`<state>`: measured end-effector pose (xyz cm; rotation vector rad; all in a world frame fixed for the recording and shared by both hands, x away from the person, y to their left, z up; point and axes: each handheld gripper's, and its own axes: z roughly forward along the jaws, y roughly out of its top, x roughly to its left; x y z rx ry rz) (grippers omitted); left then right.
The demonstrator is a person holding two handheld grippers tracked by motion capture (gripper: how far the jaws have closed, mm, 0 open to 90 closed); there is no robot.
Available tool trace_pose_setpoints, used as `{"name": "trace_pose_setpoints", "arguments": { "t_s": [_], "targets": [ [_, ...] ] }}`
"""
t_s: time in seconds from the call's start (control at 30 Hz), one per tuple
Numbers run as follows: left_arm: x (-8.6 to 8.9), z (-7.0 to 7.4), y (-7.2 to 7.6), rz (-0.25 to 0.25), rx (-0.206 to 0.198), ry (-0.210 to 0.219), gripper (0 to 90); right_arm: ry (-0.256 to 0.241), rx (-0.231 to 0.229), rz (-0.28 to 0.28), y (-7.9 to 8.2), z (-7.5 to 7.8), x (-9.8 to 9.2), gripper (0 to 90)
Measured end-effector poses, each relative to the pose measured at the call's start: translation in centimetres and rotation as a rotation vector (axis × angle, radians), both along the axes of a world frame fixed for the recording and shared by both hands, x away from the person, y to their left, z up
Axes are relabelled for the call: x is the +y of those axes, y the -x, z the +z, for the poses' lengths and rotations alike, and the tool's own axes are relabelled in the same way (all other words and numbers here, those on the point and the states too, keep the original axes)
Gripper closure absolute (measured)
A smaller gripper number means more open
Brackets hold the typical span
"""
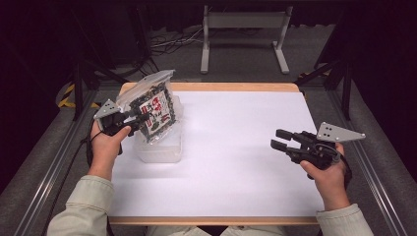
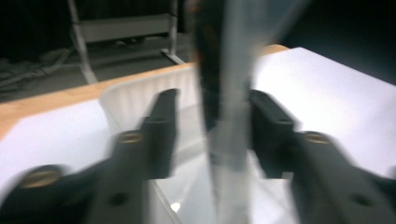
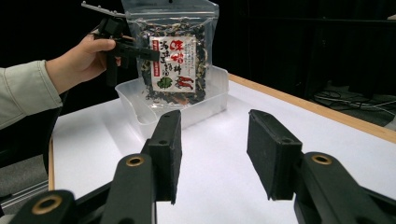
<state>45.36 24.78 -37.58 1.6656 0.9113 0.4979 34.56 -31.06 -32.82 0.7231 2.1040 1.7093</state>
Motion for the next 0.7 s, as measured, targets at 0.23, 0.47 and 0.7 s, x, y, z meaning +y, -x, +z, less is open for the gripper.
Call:
{"name": "trace_pose_setpoints", "arguments": {
  "t_s": [0.23, 0.47, 0.7],
  "targets": [
    [0.6, 0.5, 1.3, 0.049, -0.014, 0.036, 10.2, -0.003, 0.006, -0.008, 0.1, -0.1, -0.2, 53.3],
    [1.5, 1.5, 5.5, 0.027, -0.065, -0.011, 5.0, 0.013, 0.017, -0.039, 0.1, -0.8, -0.7, 50.2],
    [1.8, 1.2, 8.9, -0.030, -0.064, -0.039, 5.2, 0.034, 0.008, -0.073, 0.5, -1.4, -1.6, 49.3]
  ]
}}
